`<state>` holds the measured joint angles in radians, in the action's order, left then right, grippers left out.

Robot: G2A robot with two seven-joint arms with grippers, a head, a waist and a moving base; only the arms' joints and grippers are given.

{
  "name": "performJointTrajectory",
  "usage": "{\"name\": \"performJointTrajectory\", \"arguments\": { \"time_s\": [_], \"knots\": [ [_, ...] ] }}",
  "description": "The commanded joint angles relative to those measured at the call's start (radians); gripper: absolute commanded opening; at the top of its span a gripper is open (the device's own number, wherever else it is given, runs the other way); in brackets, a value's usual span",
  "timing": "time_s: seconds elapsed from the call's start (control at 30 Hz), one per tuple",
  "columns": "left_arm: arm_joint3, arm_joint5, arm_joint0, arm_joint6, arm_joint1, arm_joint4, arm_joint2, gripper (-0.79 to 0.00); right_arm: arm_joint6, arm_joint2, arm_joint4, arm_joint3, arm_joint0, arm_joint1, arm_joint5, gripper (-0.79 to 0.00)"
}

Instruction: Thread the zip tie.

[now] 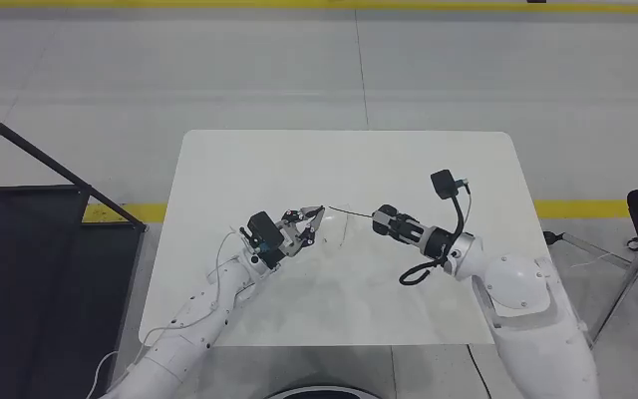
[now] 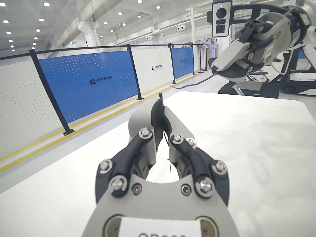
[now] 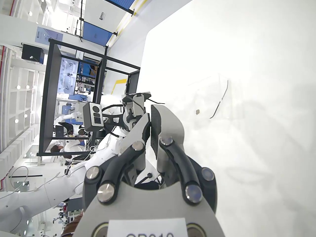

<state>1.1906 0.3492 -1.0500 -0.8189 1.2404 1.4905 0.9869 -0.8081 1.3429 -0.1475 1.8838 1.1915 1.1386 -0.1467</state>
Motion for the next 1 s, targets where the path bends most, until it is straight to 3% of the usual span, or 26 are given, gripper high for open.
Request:
{"name": "performJointTrajectory", "arguments": {
  "time_s": [0.0,0.97],
  "knots": [
    [0.0,0.0,0.0,0.0,0.0,0.0,0.0,-0.785,0.0,0.0,0.0,0.0,0.0,0.0,0.0,-0.785],
    [0.0,0.0,0.0,0.0,0.0,0.0,0.0,-0.785,0.05,-0.057,-0.009,0.006,-0.019,0.001,-0.073,-0.785]
  ]
}}
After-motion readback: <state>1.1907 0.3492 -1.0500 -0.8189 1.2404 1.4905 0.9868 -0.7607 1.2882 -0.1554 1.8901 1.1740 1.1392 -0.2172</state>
